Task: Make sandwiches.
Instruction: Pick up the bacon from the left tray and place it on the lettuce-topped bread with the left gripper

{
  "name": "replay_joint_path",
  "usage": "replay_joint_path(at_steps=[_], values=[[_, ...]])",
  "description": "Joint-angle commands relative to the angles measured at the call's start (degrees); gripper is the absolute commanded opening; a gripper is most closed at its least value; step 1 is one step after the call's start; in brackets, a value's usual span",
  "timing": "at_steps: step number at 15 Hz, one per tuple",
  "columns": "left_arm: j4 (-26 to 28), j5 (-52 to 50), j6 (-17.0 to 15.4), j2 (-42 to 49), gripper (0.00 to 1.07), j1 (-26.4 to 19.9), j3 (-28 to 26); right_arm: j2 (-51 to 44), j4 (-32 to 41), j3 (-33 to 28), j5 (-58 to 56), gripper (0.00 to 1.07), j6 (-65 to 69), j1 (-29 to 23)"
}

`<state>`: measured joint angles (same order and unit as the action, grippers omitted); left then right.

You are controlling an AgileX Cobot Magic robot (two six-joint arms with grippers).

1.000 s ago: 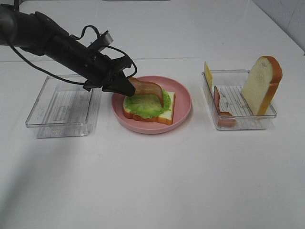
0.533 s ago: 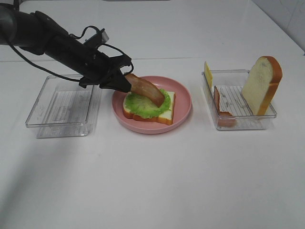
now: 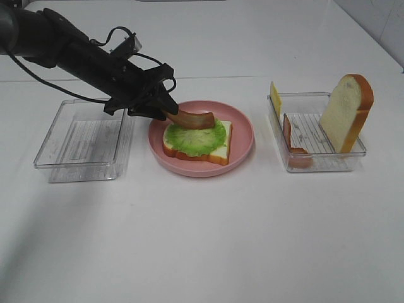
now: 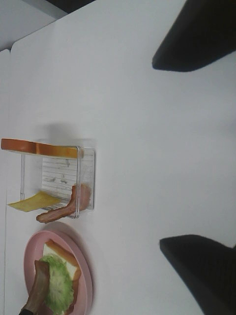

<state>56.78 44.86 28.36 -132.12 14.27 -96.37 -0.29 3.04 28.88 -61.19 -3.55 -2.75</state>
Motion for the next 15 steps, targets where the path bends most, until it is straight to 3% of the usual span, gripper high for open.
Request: replay_joint_path(at_steps=[1, 6, 9, 15], values=[[3.4, 2.3, -0.2, 0.5, 0.4, 0.1, -0.1, -0.8, 0.0, -0.1, 0.5, 0.85, -0.7, 0.4], [4.5, 5.8, -0.3, 0.5, 0.57, 2.6, -0.1, -0.8, 0.0, -0.1, 0.5, 0.85, -0.7, 0.4], [4.5, 6.9, -5.9, 0.5, 0.57, 2.7, -0.1, -0.8, 0.0, -0.1, 0.5, 0.85, -0.7, 0.4], [4.5, 6.6, -6.2, 0.5, 0.58, 2.3, -0.1, -0.8, 0.0, -0.1, 0.5, 0.85, -0.7, 0.4]])
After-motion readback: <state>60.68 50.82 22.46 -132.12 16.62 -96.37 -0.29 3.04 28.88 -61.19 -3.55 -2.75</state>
